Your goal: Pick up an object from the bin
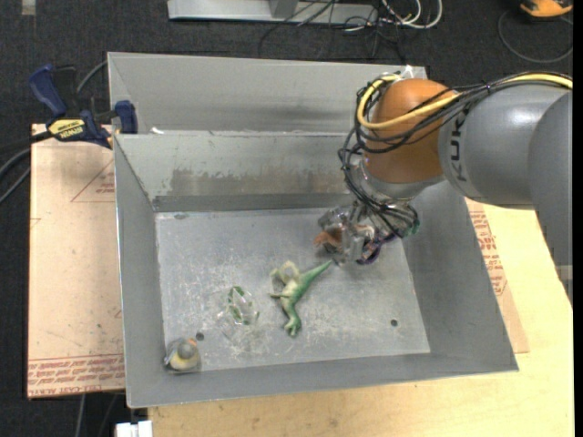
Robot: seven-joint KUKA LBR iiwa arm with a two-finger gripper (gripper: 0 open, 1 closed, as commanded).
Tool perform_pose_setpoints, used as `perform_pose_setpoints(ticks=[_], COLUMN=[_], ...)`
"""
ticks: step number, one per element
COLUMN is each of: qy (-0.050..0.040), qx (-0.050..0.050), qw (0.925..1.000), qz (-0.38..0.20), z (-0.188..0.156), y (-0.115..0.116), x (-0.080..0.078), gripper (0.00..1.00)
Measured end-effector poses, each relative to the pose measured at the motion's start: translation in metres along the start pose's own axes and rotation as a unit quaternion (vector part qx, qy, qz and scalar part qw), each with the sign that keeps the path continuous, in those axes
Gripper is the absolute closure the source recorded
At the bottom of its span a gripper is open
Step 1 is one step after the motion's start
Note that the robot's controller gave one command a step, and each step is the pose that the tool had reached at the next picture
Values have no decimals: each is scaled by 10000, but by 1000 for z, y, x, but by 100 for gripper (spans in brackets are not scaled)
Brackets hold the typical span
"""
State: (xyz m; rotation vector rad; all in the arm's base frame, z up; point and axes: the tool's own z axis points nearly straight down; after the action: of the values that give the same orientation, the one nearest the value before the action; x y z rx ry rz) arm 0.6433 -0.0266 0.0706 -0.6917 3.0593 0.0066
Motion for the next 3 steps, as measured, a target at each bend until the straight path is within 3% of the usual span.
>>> perform_pose_setpoints(ticks=[3], qy=[17], qx=[-12], qw=[10000], qz=[4], z=[-13], y=[1], x=[1], gripper=[100])
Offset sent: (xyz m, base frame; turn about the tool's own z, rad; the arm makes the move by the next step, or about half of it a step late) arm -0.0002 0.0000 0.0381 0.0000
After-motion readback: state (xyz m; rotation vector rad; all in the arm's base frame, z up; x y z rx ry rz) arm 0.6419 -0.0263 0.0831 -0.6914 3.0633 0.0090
